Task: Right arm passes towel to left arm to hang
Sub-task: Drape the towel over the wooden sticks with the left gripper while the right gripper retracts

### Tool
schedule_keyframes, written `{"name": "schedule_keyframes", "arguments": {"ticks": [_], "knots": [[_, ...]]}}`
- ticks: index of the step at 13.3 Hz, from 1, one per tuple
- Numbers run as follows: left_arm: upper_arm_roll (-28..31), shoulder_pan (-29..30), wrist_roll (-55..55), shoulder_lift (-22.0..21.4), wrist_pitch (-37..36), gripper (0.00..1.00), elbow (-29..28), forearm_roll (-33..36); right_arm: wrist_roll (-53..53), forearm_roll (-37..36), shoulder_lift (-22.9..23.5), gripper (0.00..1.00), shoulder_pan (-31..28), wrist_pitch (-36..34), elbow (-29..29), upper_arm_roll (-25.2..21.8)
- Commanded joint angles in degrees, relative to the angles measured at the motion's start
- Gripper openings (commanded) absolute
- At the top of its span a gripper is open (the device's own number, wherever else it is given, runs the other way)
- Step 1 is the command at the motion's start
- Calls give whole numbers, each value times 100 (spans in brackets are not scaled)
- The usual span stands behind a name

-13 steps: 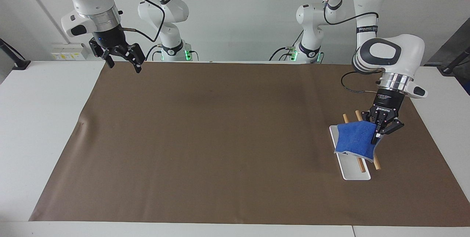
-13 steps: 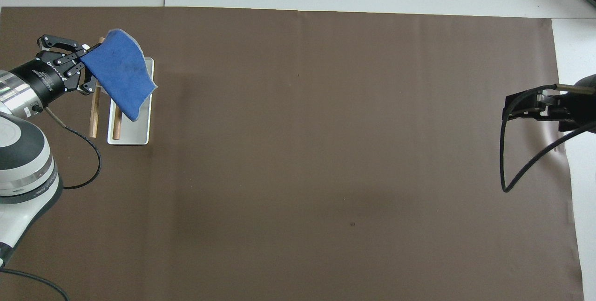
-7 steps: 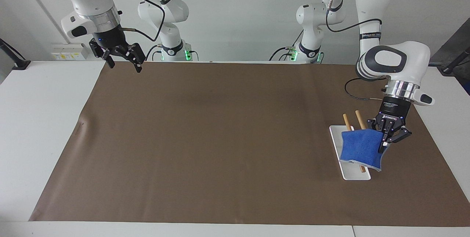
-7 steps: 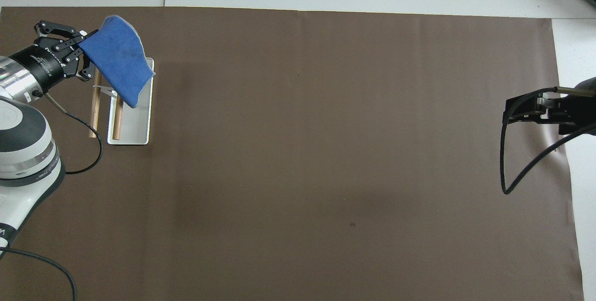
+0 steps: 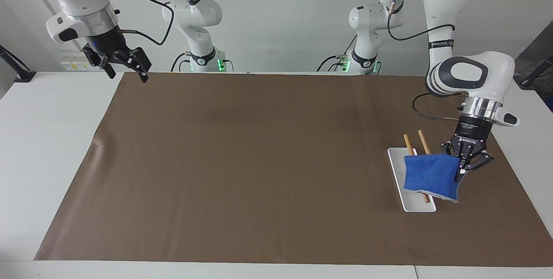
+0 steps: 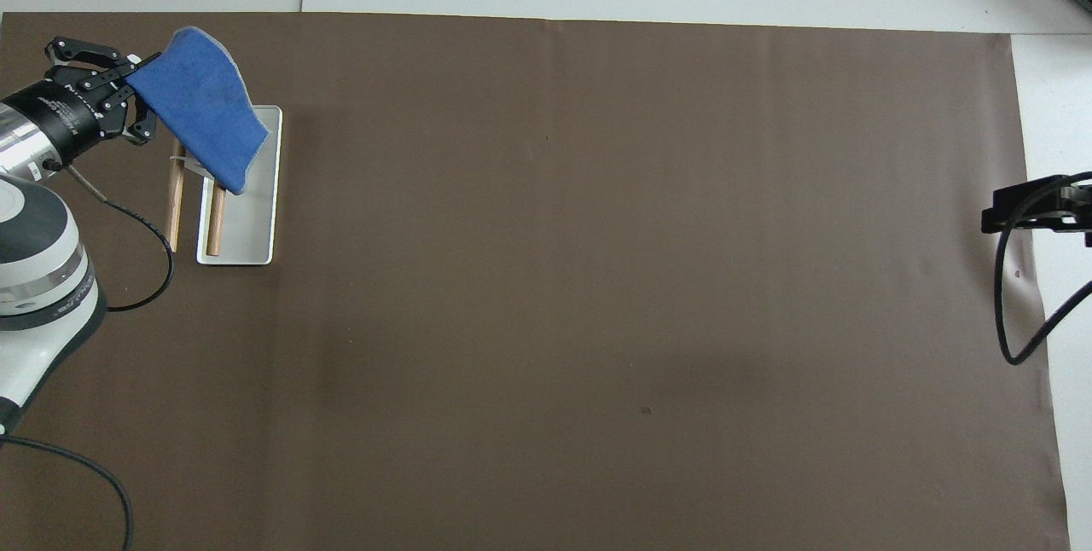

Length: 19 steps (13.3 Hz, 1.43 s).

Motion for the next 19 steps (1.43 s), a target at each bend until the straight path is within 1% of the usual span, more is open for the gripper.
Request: {"name": "schedule_keyframes", "arguments": {"ticks": [1, 3, 4, 5, 8, 11, 12, 15, 16, 17, 18, 19], "knots": [[-27, 140, -43, -15, -182, 0, -59, 29, -110, 23, -110, 100, -24, -64, -114, 35], [-18, 209, -51, -137, -217, 0, -296, 20, -110, 14, -84, 100, -112, -64, -53, 218], [-27, 332, -60, -234, -287, 0, -497, 20, -84, 32, -110, 100, -112, -73, -79, 228], [-18, 342, -95, -270, -313, 0, -577, 20, -66, 49, -110, 100, -112, -73, -105, 237], [-18, 395, -148, -331, -340, 0, -727, 20, -40, 93, -154, 100, -68, -64, -176, 202], [-9, 412, -148, -384, -331, 1, -850, 20, -39, 76, -181, 100, 72, -55, -193, 70], [-9, 499, -148, -393, -331, 1, -868, 20, -48, 67, -181, 100, 64, -55, -193, 79], [-9, 535, -148, -420, -296, 4, -939, 20, -92, 24, -172, 100, 90, -64, -193, 61], [-9, 527, -139, -411, -270, 8, -939, 20, -110, -29, -154, 100, 107, -73, -185, 52], [-9, 527, -131, -411, -270, 21, -939, 20, -127, -73, -146, 100, 108, -73, -176, 17], [-9, 553, -104, -411, -270, 37, -939, 20, -127, -74, -154, 100, 134, -73, -176, -9], [-9, 605, -69, -419, -339, 63, -930, 20, -119, -74, -154, 100, 169, -73, -176, -18]]}}
